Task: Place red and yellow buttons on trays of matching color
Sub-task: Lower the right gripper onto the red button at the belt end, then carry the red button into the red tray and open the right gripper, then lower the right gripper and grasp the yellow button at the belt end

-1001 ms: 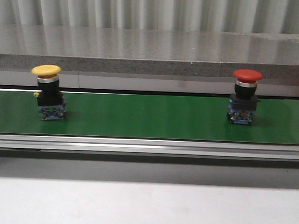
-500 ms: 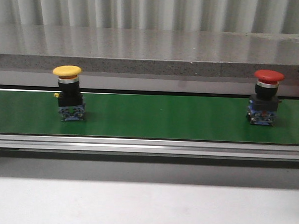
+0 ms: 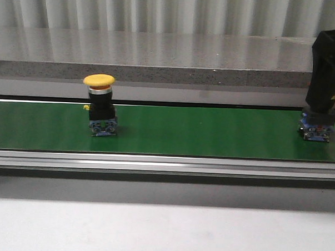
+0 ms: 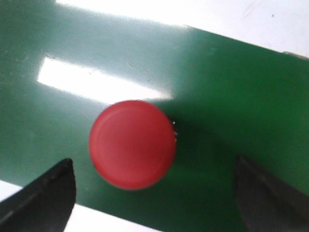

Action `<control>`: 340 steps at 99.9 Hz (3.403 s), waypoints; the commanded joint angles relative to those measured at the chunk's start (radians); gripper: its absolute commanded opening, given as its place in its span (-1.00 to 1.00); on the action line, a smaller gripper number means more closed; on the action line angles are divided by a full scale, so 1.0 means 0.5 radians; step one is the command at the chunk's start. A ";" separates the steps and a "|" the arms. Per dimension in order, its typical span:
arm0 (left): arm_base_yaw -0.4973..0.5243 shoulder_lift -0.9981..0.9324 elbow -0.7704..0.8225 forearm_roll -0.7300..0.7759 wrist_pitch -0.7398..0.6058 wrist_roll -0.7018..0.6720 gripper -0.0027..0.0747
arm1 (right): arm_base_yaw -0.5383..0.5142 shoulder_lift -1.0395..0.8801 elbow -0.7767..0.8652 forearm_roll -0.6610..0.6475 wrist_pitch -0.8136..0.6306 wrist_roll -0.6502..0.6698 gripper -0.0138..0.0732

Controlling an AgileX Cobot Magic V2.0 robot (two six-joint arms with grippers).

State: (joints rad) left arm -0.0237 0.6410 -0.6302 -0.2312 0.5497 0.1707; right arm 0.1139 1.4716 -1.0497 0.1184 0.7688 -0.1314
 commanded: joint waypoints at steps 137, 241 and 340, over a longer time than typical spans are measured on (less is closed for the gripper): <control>-0.014 0.000 -0.052 -0.039 -0.127 0.005 -0.98 | -1.203 1.122 -1.937 0.014 0.314 0.060 -0.40; -0.014 0.000 -0.052 -0.039 -0.127 0.005 -0.98 | -1.287 1.548 -2.116 -0.054 0.297 0.060 0.09; -0.014 0.000 -0.052 -0.039 -0.127 0.005 -0.98 | -1.173 0.713 -2.104 -0.011 0.363 0.036 0.71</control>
State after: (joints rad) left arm -0.0237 0.6410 -0.6302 -0.2312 0.5533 0.1707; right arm -0.4856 1.9318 -2.0735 0.0937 0.9684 -0.1042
